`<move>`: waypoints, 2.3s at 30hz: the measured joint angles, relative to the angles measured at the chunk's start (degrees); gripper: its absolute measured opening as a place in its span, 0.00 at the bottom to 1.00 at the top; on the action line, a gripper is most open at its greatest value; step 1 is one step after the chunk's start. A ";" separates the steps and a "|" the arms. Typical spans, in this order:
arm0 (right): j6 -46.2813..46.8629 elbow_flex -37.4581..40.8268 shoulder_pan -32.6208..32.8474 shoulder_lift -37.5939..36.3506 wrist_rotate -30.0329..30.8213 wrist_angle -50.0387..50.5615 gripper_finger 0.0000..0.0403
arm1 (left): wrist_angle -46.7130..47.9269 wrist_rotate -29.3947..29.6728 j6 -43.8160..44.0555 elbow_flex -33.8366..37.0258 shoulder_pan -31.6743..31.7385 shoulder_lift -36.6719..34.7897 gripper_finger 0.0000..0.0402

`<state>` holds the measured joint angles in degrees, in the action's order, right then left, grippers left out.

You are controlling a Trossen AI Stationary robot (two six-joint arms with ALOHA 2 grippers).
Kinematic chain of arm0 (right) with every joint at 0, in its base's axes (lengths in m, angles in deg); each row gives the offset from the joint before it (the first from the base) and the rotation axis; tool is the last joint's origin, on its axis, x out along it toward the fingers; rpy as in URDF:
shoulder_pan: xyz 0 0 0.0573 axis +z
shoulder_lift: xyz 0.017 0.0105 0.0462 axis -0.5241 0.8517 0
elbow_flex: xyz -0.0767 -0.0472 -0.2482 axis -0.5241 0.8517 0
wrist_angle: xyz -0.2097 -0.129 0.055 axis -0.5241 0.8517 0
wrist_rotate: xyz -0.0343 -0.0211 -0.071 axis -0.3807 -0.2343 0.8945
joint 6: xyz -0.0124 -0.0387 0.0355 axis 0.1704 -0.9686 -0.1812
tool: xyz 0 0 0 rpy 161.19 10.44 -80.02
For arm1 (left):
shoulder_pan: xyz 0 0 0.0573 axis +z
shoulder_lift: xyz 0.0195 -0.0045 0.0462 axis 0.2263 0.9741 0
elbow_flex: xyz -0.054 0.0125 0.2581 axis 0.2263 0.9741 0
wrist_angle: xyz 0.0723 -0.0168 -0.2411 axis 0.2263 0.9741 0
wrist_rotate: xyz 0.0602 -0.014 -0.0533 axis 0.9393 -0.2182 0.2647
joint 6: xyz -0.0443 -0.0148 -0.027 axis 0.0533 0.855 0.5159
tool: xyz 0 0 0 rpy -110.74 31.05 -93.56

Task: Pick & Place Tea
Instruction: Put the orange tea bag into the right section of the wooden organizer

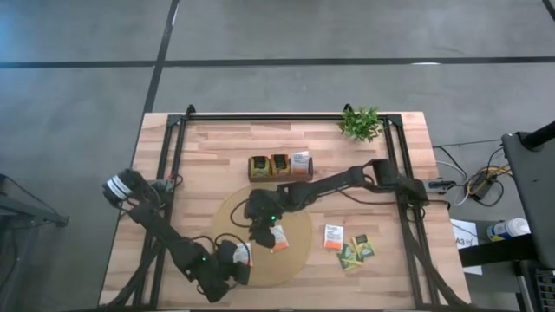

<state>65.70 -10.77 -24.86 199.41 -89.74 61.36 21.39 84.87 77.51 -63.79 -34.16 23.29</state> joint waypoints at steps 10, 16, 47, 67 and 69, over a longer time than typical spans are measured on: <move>0.40 -7.28 0.22 5.79 -2.44 1.96 0.37 | 5.67 -1.65 1.94 -0.07 -1.05 -0.31 0.28; -0.11 -7.62 0.28 5.73 -2.40 1.69 0.37 | 7.19 1.81 0.92 -0.02 -1.37 -0.40 0.28; -3.17 -7.56 -1.02 5.94 -3.47 1.41 0.37 | 11.93 -0.81 2.42 0.93 -2.83 -2.74 0.28; 14.01 -7.47 -5.32 7.69 -4.83 1.63 0.37 | 7.39 5.98 2.49 7.82 -2.63 -2.91 0.28; 14.90 -7.47 -5.77 7.74 -5.65 1.50 0.37 | 7.01 6.11 2.47 8.15 -2.63 -2.91 0.28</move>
<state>80.60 -18.24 -30.63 207.15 -95.38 62.86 28.40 90.98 79.99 -55.64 -36.79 20.37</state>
